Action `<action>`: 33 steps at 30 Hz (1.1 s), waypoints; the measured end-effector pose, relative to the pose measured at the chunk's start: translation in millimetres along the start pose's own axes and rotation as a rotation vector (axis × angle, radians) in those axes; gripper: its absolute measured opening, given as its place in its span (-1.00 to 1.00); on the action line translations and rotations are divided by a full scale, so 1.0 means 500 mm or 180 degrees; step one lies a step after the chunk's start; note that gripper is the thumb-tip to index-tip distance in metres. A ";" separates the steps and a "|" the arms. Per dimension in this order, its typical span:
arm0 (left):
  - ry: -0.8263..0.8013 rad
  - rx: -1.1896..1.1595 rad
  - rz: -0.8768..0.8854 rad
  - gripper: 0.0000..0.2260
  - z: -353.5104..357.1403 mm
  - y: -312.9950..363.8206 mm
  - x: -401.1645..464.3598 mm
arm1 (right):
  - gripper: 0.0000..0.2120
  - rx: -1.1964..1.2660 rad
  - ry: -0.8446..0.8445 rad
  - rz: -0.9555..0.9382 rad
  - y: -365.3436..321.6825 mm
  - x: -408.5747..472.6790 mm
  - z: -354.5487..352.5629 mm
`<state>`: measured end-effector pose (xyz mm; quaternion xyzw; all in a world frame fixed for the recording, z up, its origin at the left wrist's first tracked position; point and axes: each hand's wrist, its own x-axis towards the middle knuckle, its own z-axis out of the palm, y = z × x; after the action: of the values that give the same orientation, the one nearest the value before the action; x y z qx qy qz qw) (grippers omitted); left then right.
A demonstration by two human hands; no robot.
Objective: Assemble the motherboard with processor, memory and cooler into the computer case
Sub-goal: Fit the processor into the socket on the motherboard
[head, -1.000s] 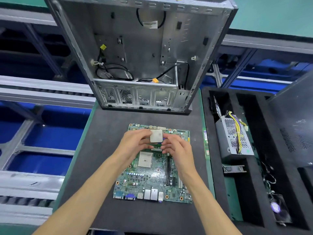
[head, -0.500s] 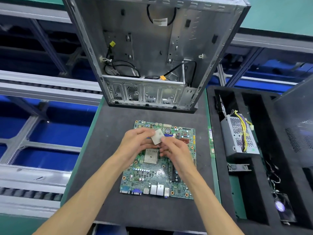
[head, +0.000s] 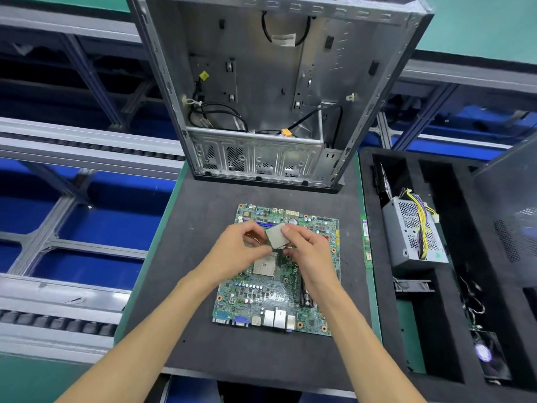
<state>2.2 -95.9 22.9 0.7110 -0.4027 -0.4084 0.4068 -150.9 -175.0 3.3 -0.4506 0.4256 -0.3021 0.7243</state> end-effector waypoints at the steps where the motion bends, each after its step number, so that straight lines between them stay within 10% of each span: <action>1: 0.0042 0.0222 0.0167 -0.71 0.006 -0.002 -0.006 | -0.88 -0.0048 -0.0031 0.0051 -0.003 0.001 0.000; 5: -0.0013 0.0713 0.0916 -0.46 0.013 -0.010 -0.019 | -0.88 -0.0272 -0.0255 0.0260 -0.011 0.004 -0.006; 20: 0.0106 0.1974 0.1574 -0.60 -0.016 -0.001 -0.038 | -0.77 -0.0379 -0.0774 0.0806 -0.020 -0.009 -0.010; 26: 0.0119 0.2107 0.1075 -0.63 -0.030 -0.039 -0.044 | -0.87 -0.3699 -0.0350 -0.0854 0.030 -0.027 -0.033; 33: 0.0153 0.2201 0.0925 -0.65 -0.025 -0.068 -0.048 | -0.73 -0.3888 -0.0136 -0.1348 0.088 -0.053 -0.045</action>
<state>13.6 -59.1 2.6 0.7512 -0.6039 -0.1695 0.2057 -180.4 -144.1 -32.9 -0.8617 0.4082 -0.1328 0.2704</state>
